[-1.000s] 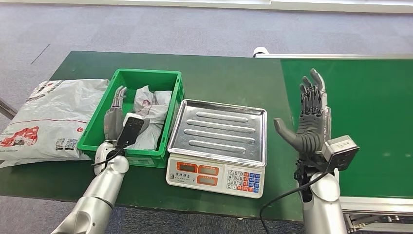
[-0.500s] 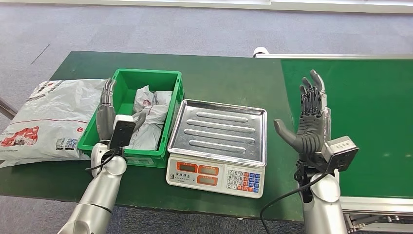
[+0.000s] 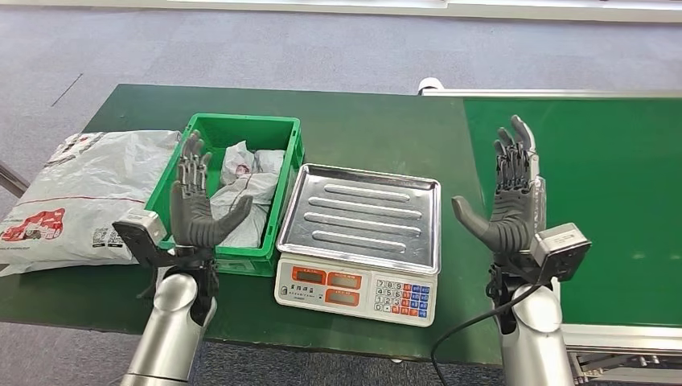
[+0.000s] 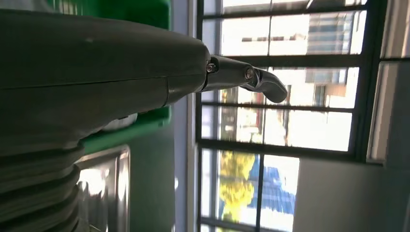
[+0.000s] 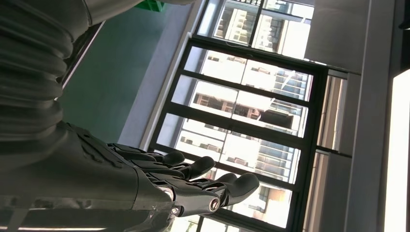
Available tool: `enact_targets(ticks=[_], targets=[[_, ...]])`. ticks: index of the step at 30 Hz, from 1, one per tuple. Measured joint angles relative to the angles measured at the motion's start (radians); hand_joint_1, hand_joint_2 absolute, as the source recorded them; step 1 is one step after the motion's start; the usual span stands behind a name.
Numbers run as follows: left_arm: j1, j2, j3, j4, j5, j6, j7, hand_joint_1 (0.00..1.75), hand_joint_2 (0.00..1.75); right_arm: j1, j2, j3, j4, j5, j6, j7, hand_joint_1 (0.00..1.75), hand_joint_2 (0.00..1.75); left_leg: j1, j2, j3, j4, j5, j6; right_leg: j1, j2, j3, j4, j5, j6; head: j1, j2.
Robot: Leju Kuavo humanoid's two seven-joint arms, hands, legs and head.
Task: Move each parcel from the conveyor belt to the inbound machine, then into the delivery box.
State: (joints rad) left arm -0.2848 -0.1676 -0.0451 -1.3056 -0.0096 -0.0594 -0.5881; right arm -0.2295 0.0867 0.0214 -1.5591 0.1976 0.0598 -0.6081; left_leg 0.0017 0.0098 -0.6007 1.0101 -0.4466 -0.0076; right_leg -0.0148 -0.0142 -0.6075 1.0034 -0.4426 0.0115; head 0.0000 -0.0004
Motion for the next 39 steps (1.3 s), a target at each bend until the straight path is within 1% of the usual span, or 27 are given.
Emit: enact_targets(ticks=[1,3,9,13,19,26,30,39], targets=[[0.011,-0.002,-0.012,-0.002,0.023,-0.031,0.000,0.00,1.75,-0.004,0.000,0.001,0.005,0.000,0.000,0.002,0.00,1.75,0.000,0.000,0.000,0.000,0.000,0.000,0.000,0.000,0.000,0.000,0.000,0.000,0.000,0.000],[0.031,-0.005,-0.036,-0.001,0.046,-0.062,-0.004,0.00,1.75,-0.010,-0.001,0.003,0.015,0.000,-0.005,0.007,0.00,1.75,0.000,0.000,0.000,0.000,0.000,0.000,0.000,0.000,0.000,0.000,0.000,0.000,0.000,0.000],[0.100,-0.006,-0.100,-0.002,0.037,-0.096,-0.027,0.00,1.75,-0.028,-0.012,0.002,0.084,-0.021,-0.043,0.057,0.00,1.75,0.000,0.000,0.000,0.000,0.000,0.000,0.000,0.000,0.000,0.000,0.000,0.000,0.000,0.000],[0.124,-0.006,-0.115,-0.012,0.023,-0.123,-0.022,0.00,1.75,-0.040,-0.018,-0.004,0.132,-0.025,-0.052,0.079,0.00,1.75,0.000,0.000,0.000,0.000,0.000,0.001,0.000,0.000,0.000,0.000,0.000,0.000,0.000,0.000],[0.145,-0.009,-0.125,-0.022,-0.013,-0.177,-0.008,0.00,1.75,-0.067,-0.023,-0.031,0.226,-0.017,-0.092,0.118,0.00,1.75,0.000,0.000,0.000,0.000,0.000,0.001,0.000,0.000,0.000,0.000,0.000,0.000,0.000,0.000],[0.158,-0.011,-0.125,-0.026,-0.024,-0.181,-0.008,0.00,1.75,-0.073,-0.023,-0.047,0.280,-0.012,-0.075,0.138,0.00,1.75,0.000,0.000,0.000,0.000,0.000,0.001,0.000,0.000,0.000,0.000,0.000,0.000,0.000,0.000],[0.164,-0.012,-0.125,-0.032,-0.030,-0.181,-0.009,0.00,1.75,-0.097,-0.024,-0.047,0.315,-0.011,-0.048,0.144,0.00,1.75,0.000,0.000,0.000,0.000,0.000,0.001,0.000,0.000,0.000,0.000,0.000,0.000,0.000,0.000],[0.166,-0.014,-0.125,-0.039,-0.041,-0.181,-0.002,0.00,1.75,-0.134,-0.024,-0.047,0.366,0.002,-0.035,0.143,0.00,1.75,0.000,0.000,0.000,0.000,0.000,0.001,0.000,-0.001,0.000,0.000,0.000,0.000,0.000,0.000]])
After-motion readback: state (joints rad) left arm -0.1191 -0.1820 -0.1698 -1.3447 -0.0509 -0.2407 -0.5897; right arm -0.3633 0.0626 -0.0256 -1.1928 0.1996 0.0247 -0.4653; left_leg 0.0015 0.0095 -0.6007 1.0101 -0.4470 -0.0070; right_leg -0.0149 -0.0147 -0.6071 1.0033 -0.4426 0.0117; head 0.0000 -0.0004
